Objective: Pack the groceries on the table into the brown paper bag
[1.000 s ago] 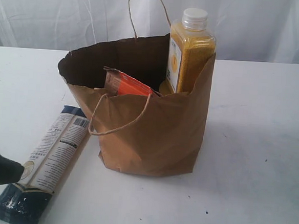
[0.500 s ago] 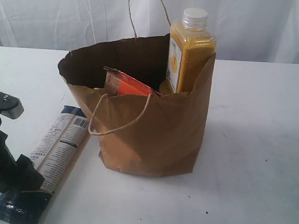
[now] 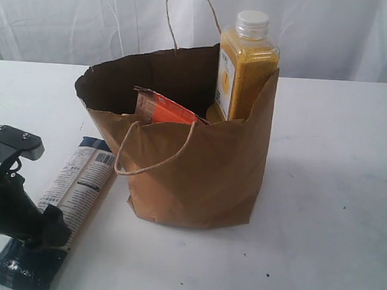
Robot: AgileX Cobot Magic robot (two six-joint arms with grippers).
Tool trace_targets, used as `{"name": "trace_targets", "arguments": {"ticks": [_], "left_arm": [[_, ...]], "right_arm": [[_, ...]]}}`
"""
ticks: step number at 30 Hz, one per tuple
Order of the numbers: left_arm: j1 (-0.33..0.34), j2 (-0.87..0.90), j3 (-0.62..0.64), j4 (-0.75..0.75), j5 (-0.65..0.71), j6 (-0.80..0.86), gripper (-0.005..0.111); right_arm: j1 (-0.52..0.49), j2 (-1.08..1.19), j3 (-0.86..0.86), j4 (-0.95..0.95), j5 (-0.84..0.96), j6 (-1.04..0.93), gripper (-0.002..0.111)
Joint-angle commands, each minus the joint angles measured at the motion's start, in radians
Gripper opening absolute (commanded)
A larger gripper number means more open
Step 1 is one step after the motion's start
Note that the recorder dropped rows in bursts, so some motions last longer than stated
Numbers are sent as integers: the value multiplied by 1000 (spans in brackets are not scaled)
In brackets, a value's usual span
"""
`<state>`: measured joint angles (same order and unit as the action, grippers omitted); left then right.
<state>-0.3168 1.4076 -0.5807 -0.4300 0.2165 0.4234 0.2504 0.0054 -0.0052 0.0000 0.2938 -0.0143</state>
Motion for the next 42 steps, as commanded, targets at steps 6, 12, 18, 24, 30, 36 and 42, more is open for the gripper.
{"name": "trace_targets", "arguments": {"ticks": [6, 12, 18, 24, 30, 36, 42], "left_arm": [[-69, 79, -4, -9, -76, 10, 105], [-69, 137, -4, -9, -107, 12, 105], [-69, 155, -4, -8, -111, 21, 105], [-69, 155, -4, -3, -114, 21, 101], [-67, 156, -2, -3, -116, 19, 55], [-67, 156, -2, -2, -110, 21, 0], [-65, 119, -2, -7, -78, -14, 0]], "right_arm": [[-4, -5, 5, 0, -4, -10, 0], [-4, -5, 5, 0, -4, -10, 0], [-4, -5, 5, 0, -4, -10, 0], [-4, -5, 5, 0, -4, -10, 0], [-4, -5, 5, 0, -4, -10, 0], [-4, -5, 5, 0, -4, -10, 0], [-4, -5, 5, 0, -4, -10, 0]]}}
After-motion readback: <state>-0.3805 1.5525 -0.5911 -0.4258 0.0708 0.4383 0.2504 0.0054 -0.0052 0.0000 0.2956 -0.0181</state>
